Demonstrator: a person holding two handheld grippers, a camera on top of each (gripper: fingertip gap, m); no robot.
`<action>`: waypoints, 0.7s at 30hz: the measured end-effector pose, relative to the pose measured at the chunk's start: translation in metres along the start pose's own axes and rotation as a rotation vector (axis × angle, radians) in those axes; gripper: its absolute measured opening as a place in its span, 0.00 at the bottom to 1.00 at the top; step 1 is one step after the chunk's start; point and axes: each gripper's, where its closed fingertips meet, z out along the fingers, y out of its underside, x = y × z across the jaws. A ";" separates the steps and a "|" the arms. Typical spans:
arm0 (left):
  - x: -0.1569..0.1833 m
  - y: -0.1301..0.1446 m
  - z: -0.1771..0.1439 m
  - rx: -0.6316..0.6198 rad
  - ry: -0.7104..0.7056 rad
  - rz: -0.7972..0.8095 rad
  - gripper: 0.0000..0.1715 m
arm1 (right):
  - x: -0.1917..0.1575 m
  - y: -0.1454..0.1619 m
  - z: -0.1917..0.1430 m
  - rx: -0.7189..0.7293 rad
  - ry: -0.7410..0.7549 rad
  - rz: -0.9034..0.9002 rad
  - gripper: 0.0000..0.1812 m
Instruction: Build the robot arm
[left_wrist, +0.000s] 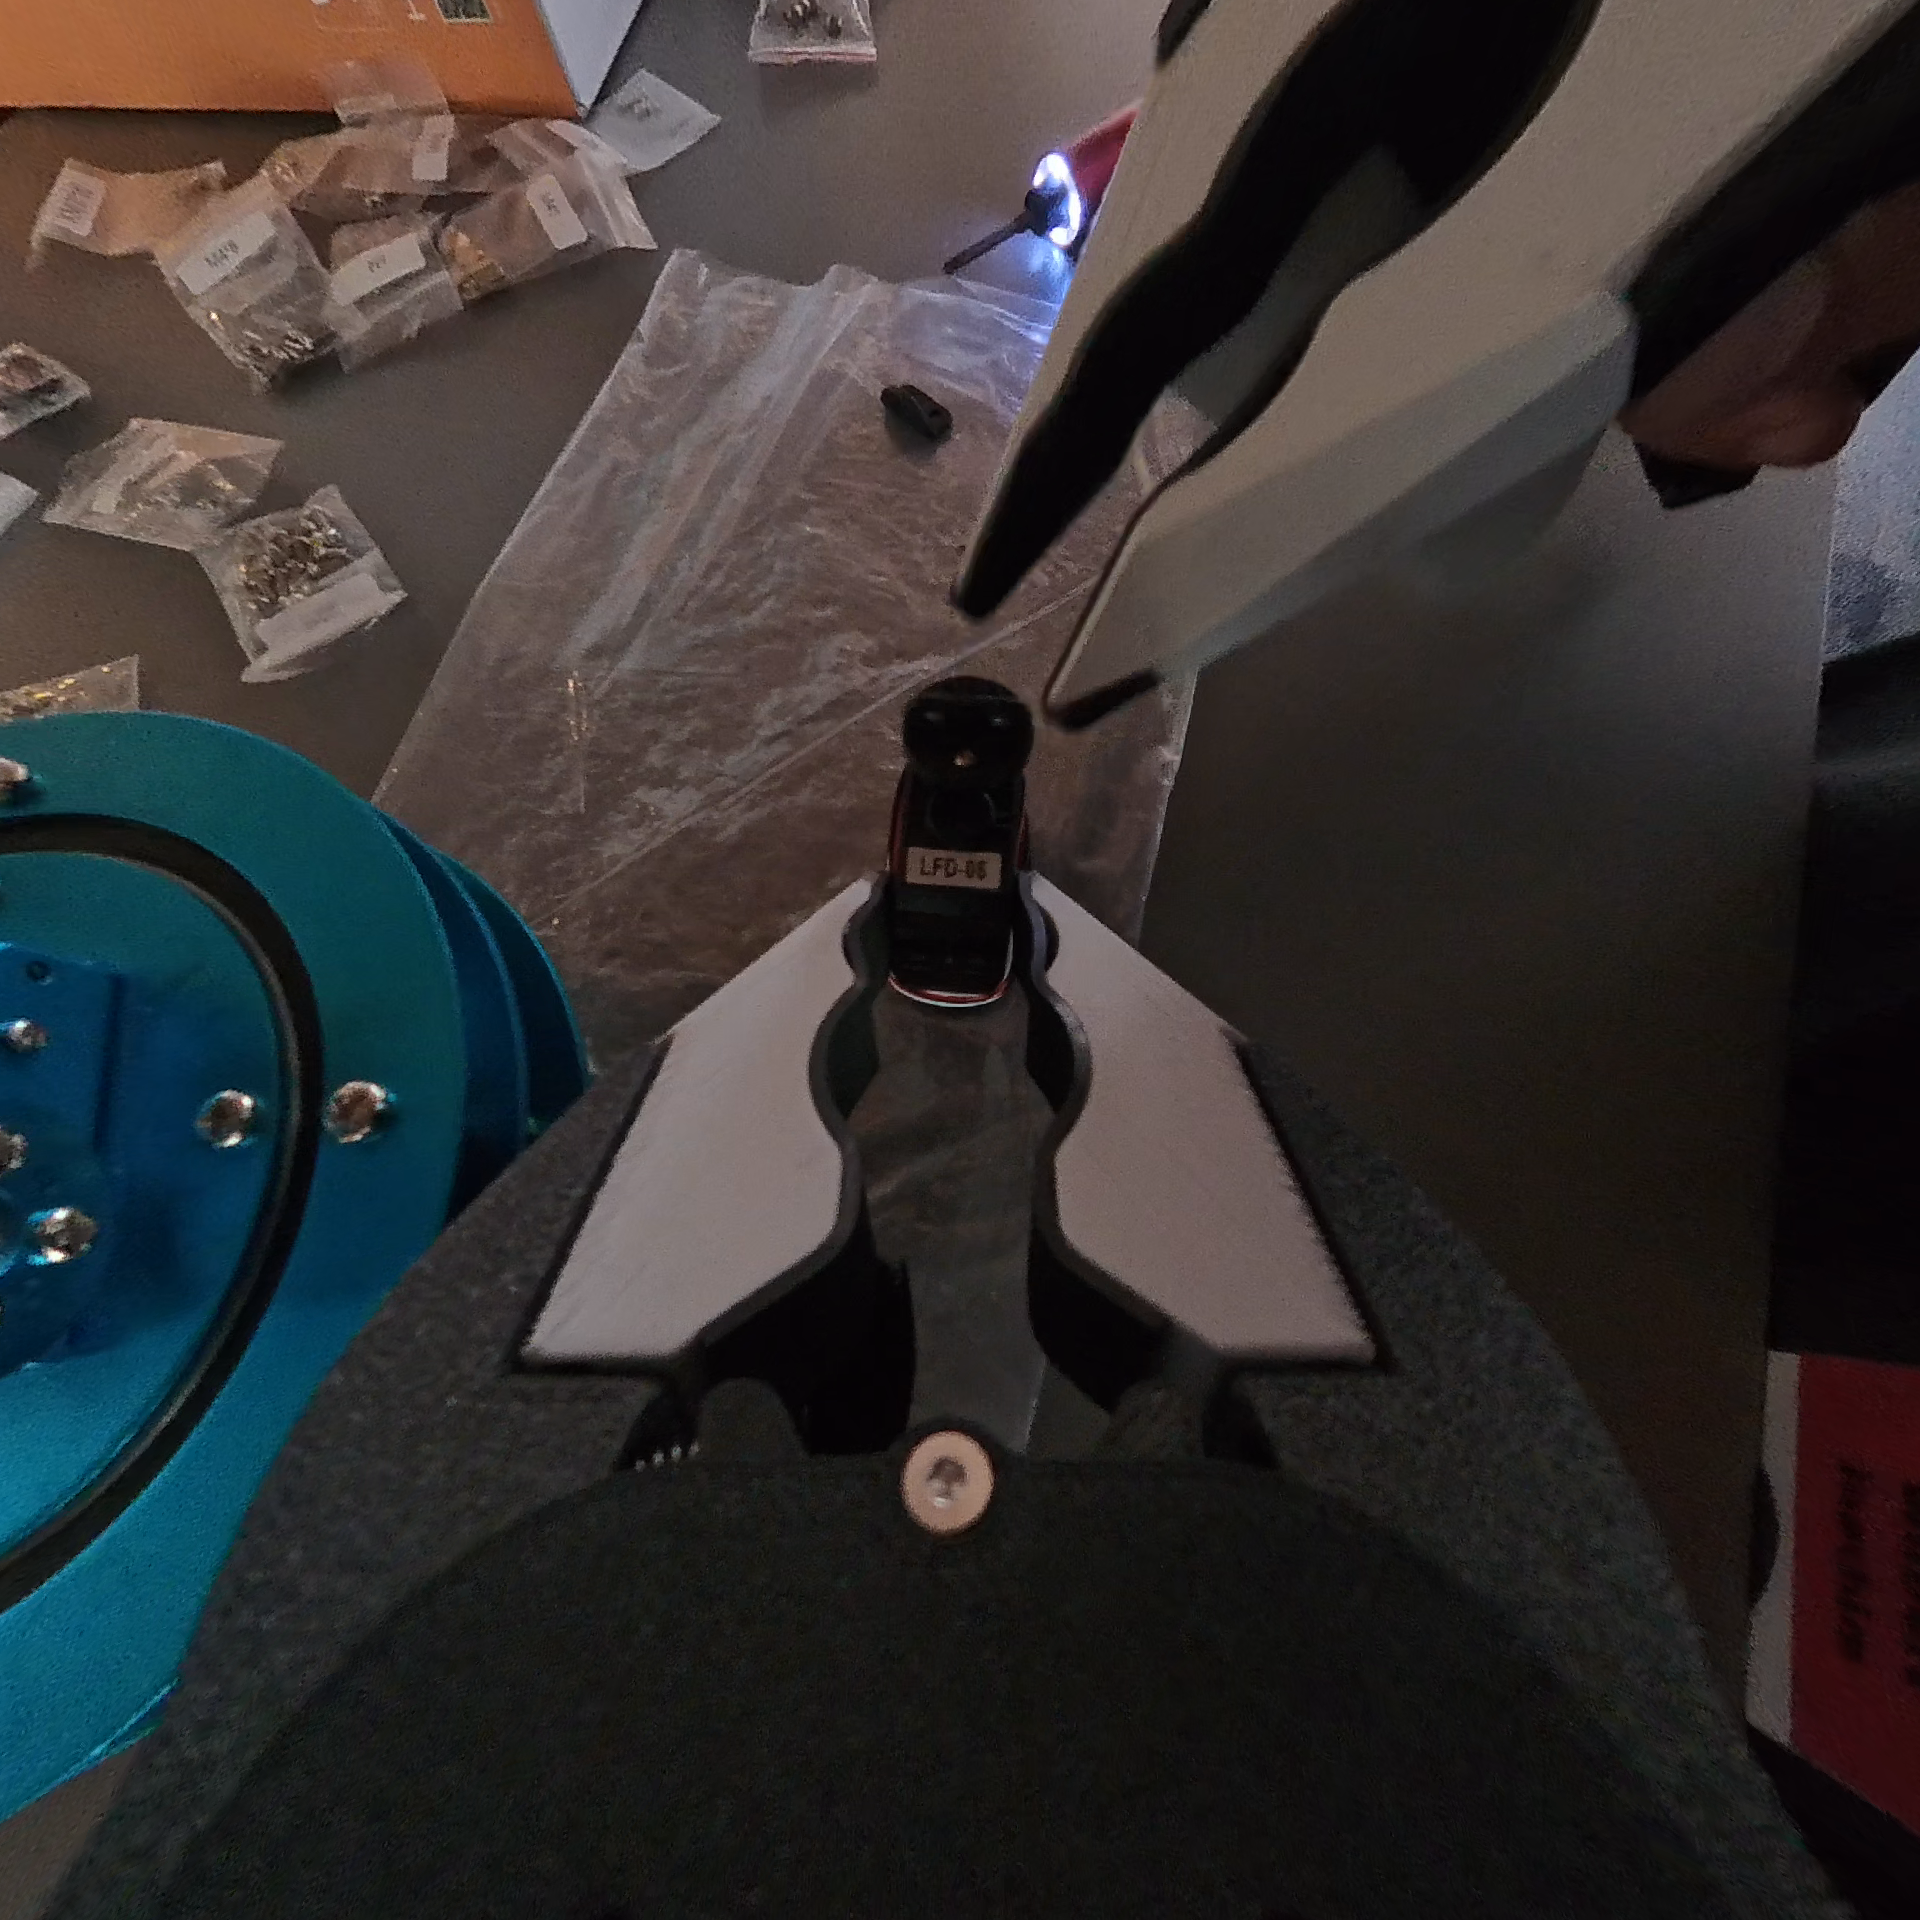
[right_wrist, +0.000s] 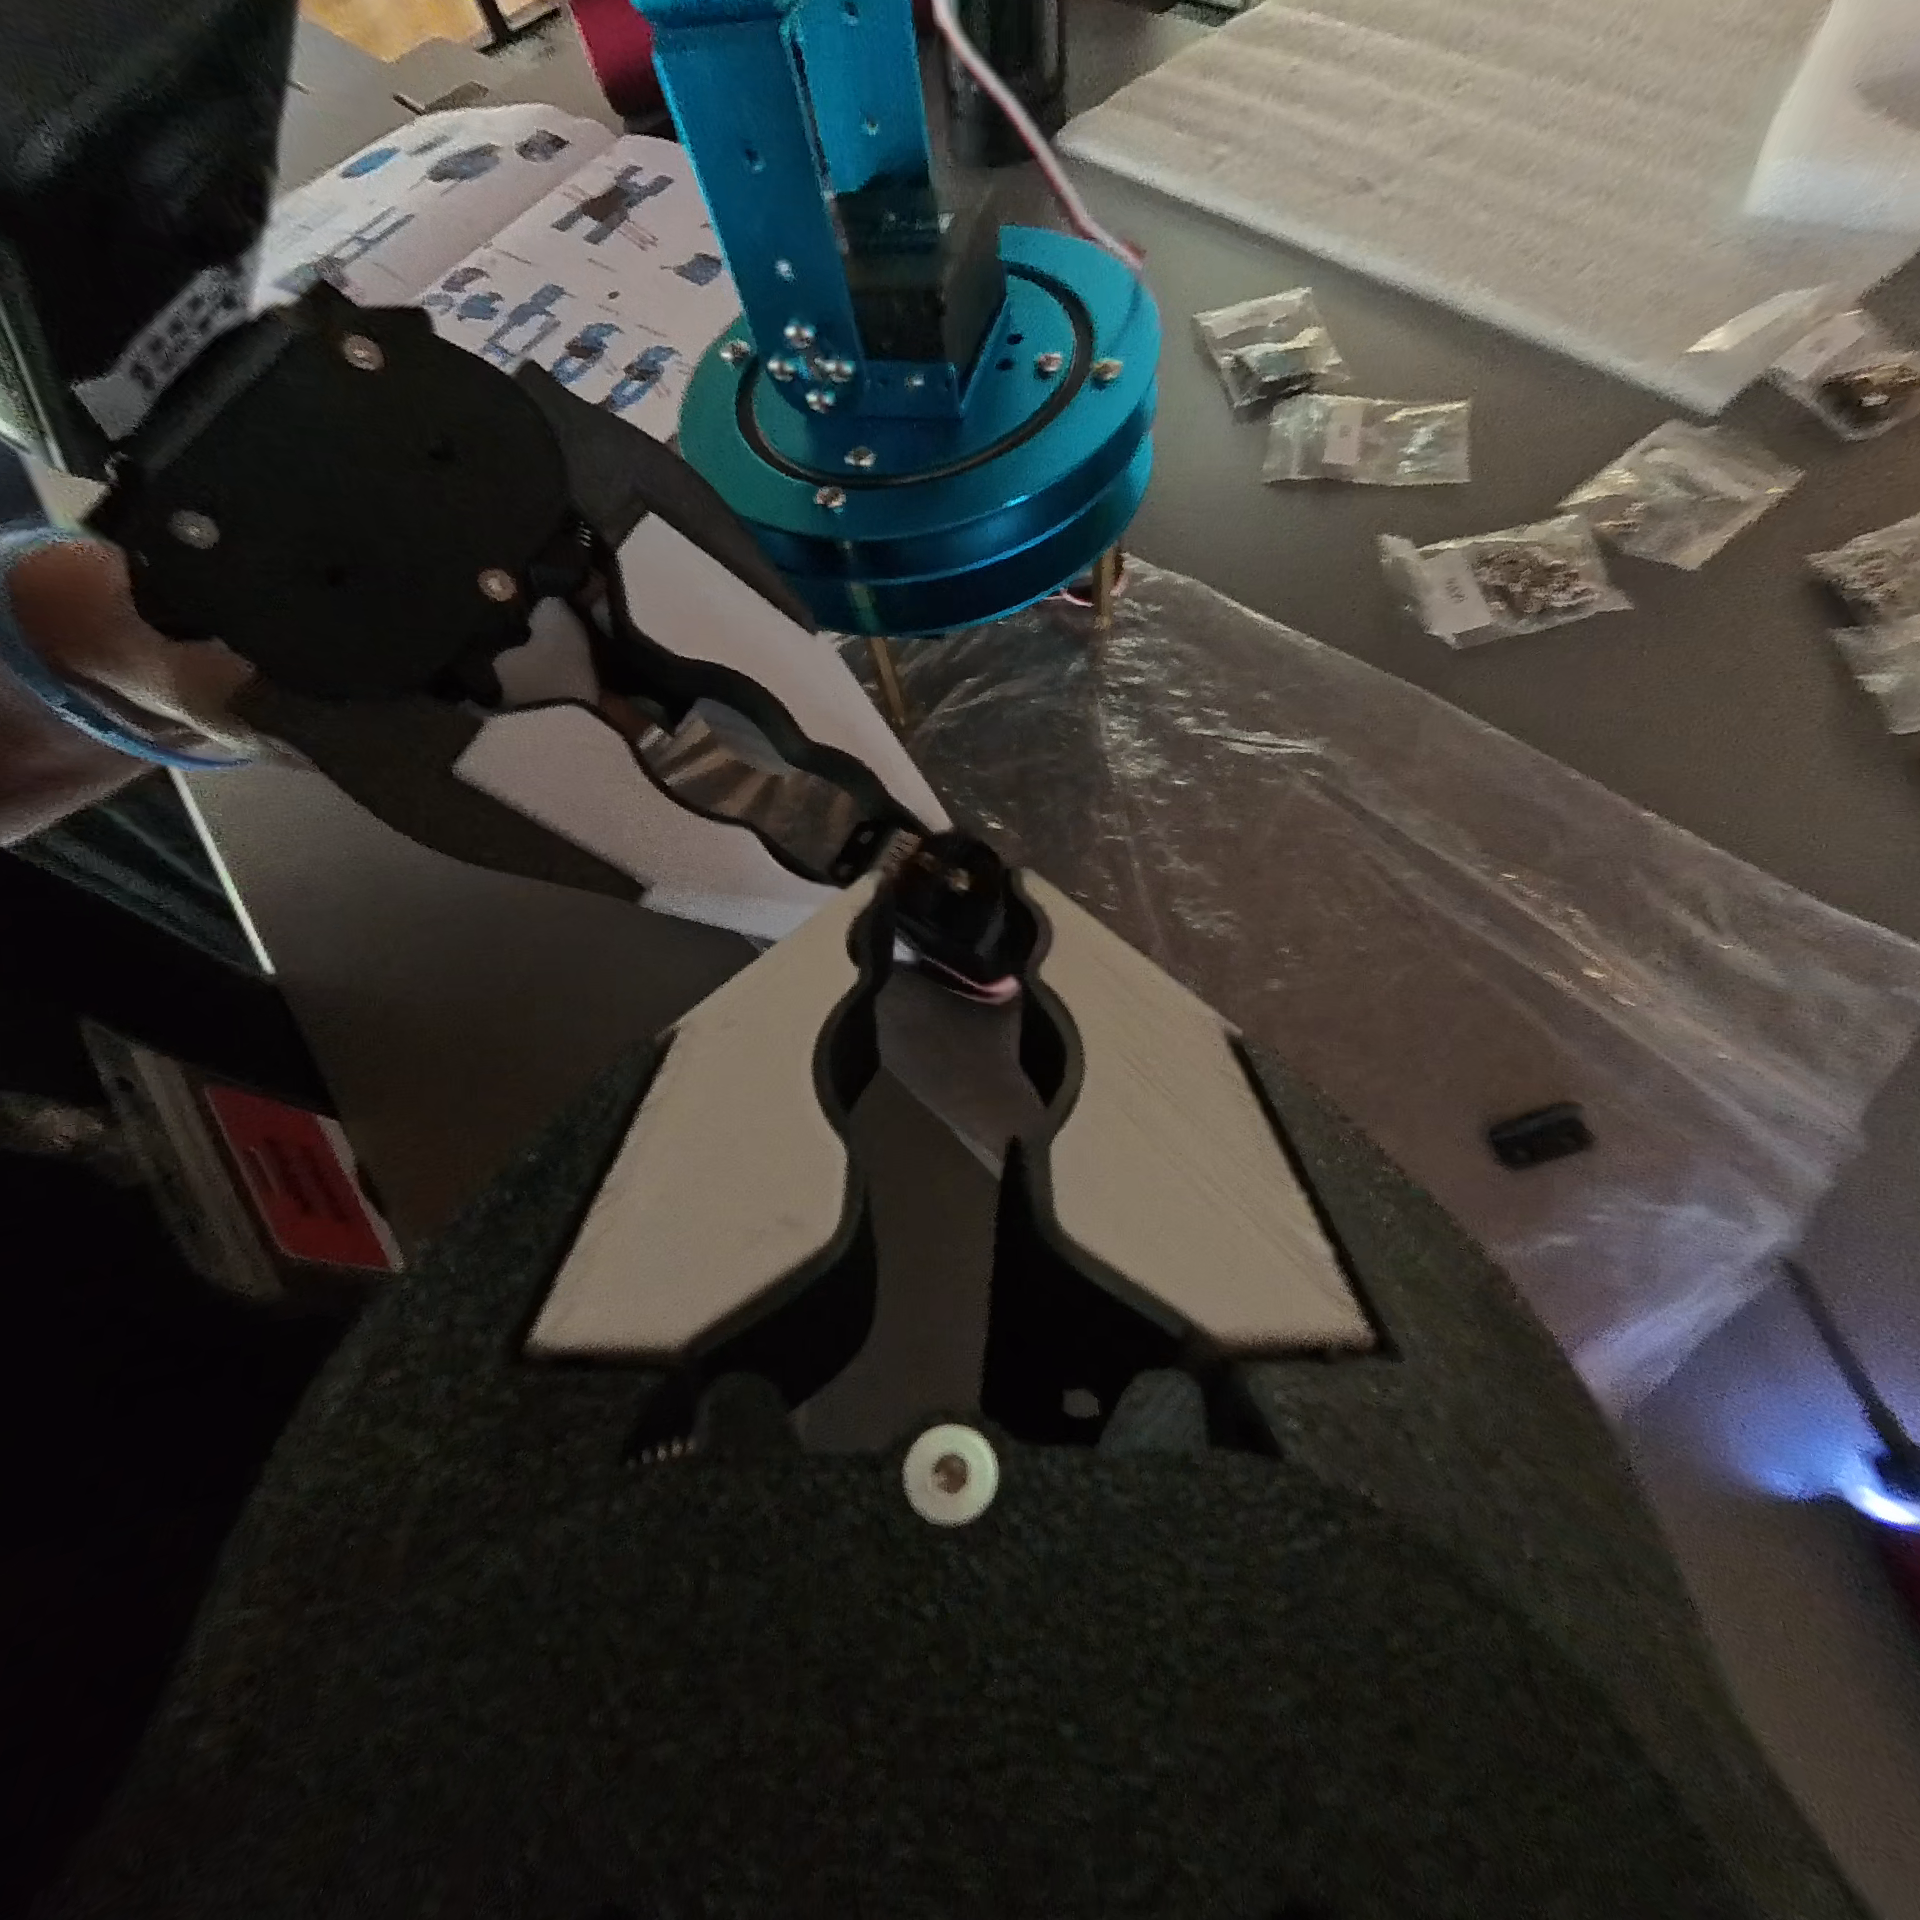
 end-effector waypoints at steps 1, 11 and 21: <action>0.000 0.000 0.000 -0.003 0.004 -0.019 0.12 | 0.009 0.001 -0.007 -0.005 0.035 -0.008 0.12; -0.007 0.002 -0.008 -0.099 -0.185 -0.148 0.23 | 0.173 0.088 -0.133 -0.187 0.313 0.019 0.23; 0.024 -0.132 0.055 -0.110 -0.225 0.320 0.32 | 0.190 0.126 -0.138 -0.268 0.137 -0.051 0.18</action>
